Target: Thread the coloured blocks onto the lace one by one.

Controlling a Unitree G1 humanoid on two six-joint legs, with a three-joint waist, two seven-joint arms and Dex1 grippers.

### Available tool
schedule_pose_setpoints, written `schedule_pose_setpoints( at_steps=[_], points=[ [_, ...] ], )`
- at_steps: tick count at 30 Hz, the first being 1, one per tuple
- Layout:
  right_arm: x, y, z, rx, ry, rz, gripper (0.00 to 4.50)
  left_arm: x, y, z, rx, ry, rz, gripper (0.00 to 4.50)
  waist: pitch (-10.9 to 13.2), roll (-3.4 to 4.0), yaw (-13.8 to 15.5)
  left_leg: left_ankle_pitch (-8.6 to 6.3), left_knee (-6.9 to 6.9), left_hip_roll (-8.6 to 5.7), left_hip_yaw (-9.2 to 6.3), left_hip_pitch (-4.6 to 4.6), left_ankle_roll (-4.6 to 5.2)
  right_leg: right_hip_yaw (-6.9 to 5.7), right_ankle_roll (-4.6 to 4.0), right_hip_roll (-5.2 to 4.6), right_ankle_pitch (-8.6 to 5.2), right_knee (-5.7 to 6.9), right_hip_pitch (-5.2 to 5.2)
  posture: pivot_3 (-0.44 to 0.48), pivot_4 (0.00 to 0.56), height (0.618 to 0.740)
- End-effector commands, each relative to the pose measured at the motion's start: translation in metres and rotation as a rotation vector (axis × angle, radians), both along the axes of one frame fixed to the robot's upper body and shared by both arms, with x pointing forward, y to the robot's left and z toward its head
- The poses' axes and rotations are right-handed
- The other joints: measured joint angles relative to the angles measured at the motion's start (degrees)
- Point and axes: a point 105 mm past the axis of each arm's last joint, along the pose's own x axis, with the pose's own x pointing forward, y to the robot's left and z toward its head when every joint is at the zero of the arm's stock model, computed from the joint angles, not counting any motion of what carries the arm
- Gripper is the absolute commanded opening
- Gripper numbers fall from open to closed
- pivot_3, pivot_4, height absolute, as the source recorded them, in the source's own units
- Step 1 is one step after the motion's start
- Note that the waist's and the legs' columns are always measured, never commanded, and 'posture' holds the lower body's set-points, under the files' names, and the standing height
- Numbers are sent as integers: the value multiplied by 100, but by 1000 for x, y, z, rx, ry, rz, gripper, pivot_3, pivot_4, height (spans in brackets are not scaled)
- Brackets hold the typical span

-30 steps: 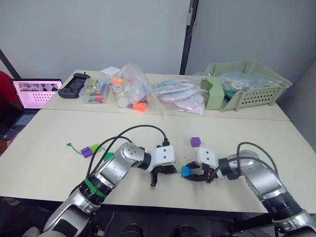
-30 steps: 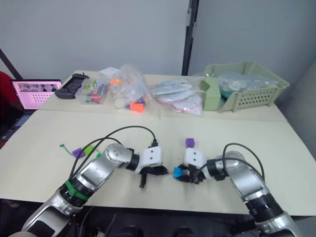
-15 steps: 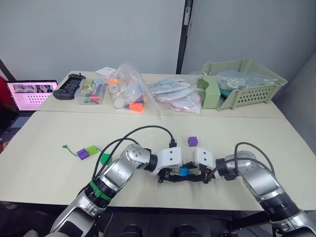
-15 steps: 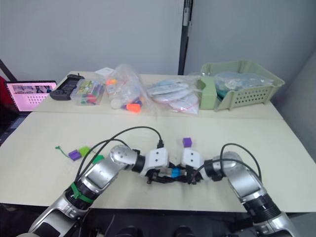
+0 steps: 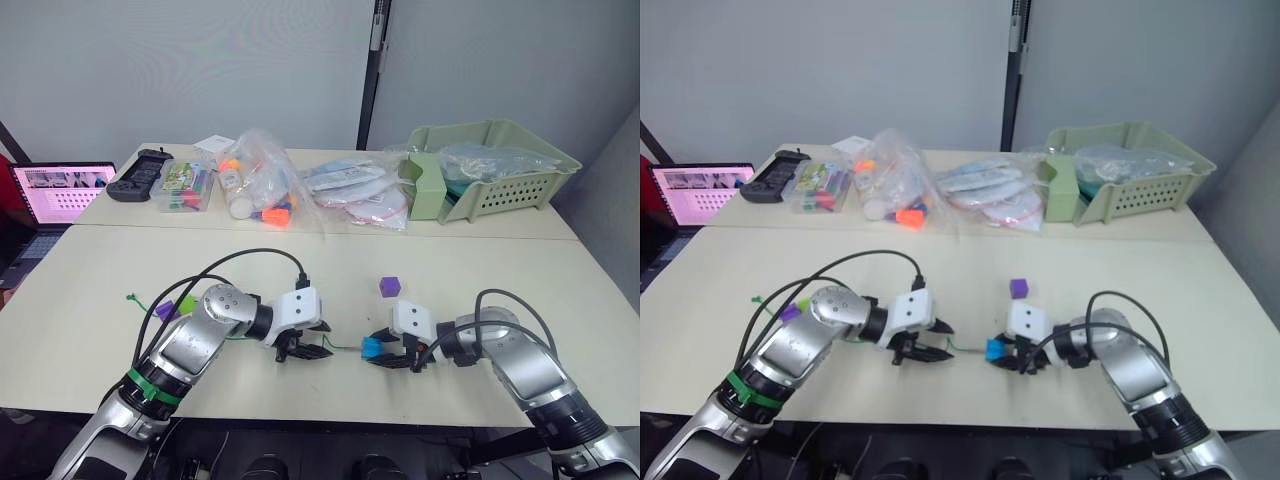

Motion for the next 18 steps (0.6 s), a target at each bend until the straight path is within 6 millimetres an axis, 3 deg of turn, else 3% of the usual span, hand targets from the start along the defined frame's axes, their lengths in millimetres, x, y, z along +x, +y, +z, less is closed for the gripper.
schedule_pose_setpoints(
  at_steps=[1,5,12,18],
  points=[
    [-9,4,-14,-15,63,16,1351,-2,-6,3,-25,-26,-31,2364,0,0,1,0,0,0,0,0,0,0,0,0,0,0,0,0,150,740],
    [-9,4,-13,-13,63,16,1351,0,-10,-6,-19,-32,-29,2364,0,0,-1,0,0,0,1,0,0,0,0,0,0,0,-1,0,150,740],
    [-10,4,-11,-11,64,11,1351,4,-12,-23,20,-65,-30,101,0,0,12,0,0,0,0,1,0,0,-1,0,0,0,0,0,150,740],
    [-11,3,-11,-11,67,6,1351,1,-22,-15,-24,-75,-40,0,0,0,9,0,0,-1,1,0,0,1,0,-1,0,0,0,0,150,740]
  ],
)
